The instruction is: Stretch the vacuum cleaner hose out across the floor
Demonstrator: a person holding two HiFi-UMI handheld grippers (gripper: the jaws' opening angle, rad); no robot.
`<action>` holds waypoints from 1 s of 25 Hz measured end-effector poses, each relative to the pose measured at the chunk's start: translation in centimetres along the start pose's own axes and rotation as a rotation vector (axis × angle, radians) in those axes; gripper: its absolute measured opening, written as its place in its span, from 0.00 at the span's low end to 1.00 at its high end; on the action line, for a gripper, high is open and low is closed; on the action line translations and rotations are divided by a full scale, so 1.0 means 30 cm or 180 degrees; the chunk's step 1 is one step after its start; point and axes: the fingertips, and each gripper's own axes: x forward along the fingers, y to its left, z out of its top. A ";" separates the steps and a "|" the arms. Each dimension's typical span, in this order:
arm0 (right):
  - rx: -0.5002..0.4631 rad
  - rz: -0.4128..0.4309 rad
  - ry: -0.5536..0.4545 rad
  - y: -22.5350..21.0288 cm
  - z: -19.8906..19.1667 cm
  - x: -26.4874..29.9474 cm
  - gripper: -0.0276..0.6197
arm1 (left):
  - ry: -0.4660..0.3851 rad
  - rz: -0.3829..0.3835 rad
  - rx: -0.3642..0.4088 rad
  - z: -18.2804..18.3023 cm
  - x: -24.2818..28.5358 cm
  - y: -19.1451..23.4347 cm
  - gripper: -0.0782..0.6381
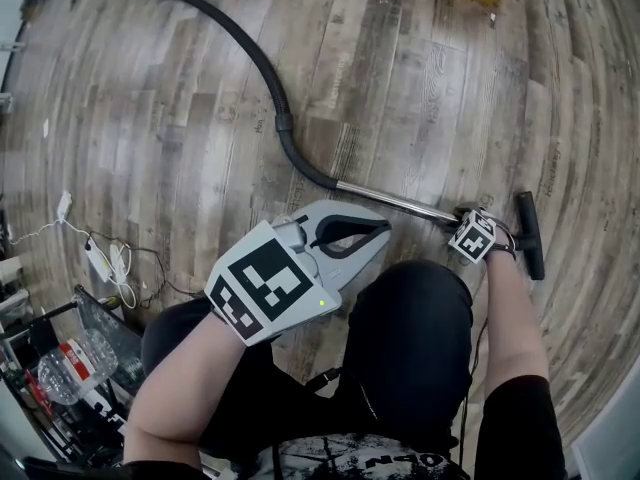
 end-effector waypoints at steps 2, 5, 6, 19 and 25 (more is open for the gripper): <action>0.0014 -0.0017 -0.0015 -0.007 0.002 0.003 0.46 | -0.0003 0.0012 -0.0010 -0.007 -0.004 0.009 0.11; 0.0014 -0.0006 0.0046 0.001 -0.001 0.001 0.45 | -0.0015 -0.0003 0.0014 -0.014 -0.023 0.009 0.11; 0.0005 0.0018 0.0095 0.008 -0.002 -0.003 0.46 | -0.0027 -0.0021 0.0027 -0.013 -0.030 0.007 0.11; 0.0380 -0.0443 -0.0464 0.022 0.329 -0.482 0.08 | -0.0466 -0.0169 -0.0259 0.132 -0.152 0.223 0.11; 0.0448 -0.0336 -0.0930 0.146 0.622 -0.853 0.05 | -0.0421 0.0334 -0.0566 0.105 -0.383 0.263 0.11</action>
